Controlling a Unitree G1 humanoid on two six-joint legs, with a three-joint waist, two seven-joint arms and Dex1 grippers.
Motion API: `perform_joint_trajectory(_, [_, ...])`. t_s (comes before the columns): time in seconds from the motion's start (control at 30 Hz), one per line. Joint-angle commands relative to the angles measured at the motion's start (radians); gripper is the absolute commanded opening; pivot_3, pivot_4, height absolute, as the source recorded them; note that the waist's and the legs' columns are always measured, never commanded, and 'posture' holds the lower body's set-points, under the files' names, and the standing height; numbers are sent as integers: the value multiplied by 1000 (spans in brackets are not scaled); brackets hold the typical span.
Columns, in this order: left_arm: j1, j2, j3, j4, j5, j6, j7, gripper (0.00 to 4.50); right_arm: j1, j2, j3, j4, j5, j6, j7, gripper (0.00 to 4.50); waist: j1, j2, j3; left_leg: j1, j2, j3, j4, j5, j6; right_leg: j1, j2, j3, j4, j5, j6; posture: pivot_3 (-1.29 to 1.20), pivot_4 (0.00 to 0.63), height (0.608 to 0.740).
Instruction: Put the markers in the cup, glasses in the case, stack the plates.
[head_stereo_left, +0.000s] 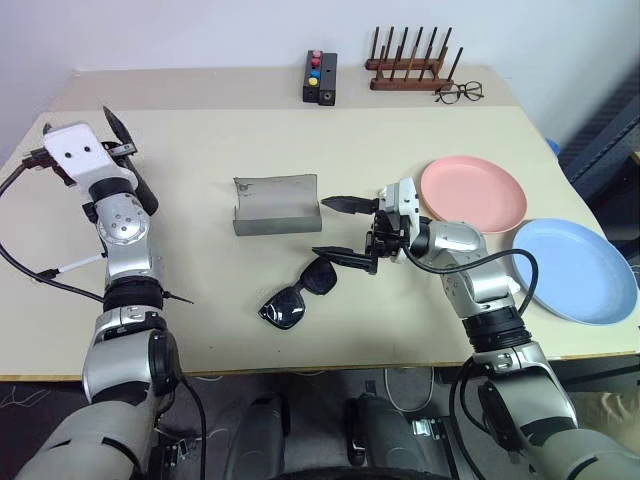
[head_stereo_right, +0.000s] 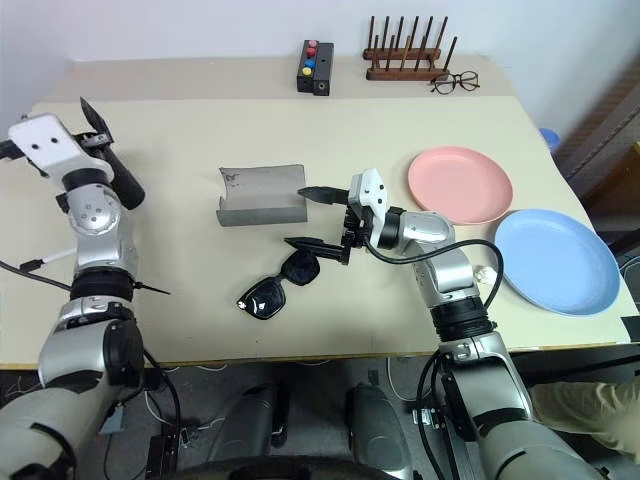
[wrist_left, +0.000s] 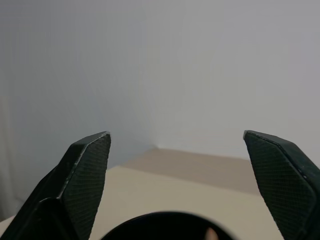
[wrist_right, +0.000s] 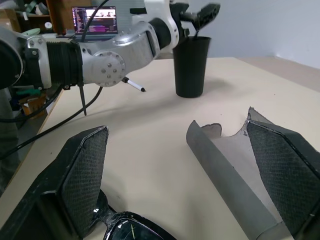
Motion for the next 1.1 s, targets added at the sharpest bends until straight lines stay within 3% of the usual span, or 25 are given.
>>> perform_joint_trajectory(0.03, [13, 12, 24, -123, -56, 54, -28, 4447, -11, 2, -15, -31, 14, -14, 0, 4500, 0, 0, 0, 0, 0, 0, 0, 0, 0, 0, 0, 0, 0, 0, 0, 0, 150, 740])
perform_joint_trajectory(0.3, [176, 118, 129, -593, -311, 423, -172, 4447, -15, 3, -16, -16, 13, -25, 6, 4500, -5, 0, 0, 0, 2, -1, 1, 0, 0, 0, 1, 1, 1, 0, 0, 0, 150, 740])
perform_joint_trajectory(0.43, [274, 255, 162, -716, -276, 688, -151, 4447, -23, 8, -14, 1, 11, -34, 12, 4500, -4, 0, 0, 0, 1, -2, 1, 0, 1, 0, 1, 1, 1, 0, 0, 0, 150, 740])
perform_joint_trajectory(0.6, [427, 468, 225, -761, -295, 908, -321, 4447, -39, 22, -12, 32, 9, -51, 25, 4500, -4, 0, 0, 0, 2, -2, 1, -3, 4, 0, 1, 2, 2, 0, 0, 0, 150, 740])
perform_joint_trajectory(0.73, [560, 619, 235, -753, -299, 974, -542, 4447, -50, 39, -6, 59, 6, -65, 38, 4500, -2, 0, 0, 0, 2, -2, 0, -3, 4, -1, 1, 3, 2, 0, -1, 0, 150, 740])
perform_joint_trajectory(0.8, [633, 672, 204, -761, -236, 931, -605, 4447, -55, 47, -3, 71, 4, -73, 44, 4500, -2, 1, 1, 0, 2, -2, 0, -3, 4, -1, 1, 3, 2, 0, -1, 0, 150, 740])
perform_joint_trajectory(1.1, [900, 678, 165, -824, -25, 907, -664, 4447, -37, 61, -3, 63, 2, -72, 48, 4500, -8, 1, 0, 0, 2, 0, -4, -2, 5, -4, -1, 6, 2, 0, -1, 0, 150, 740])
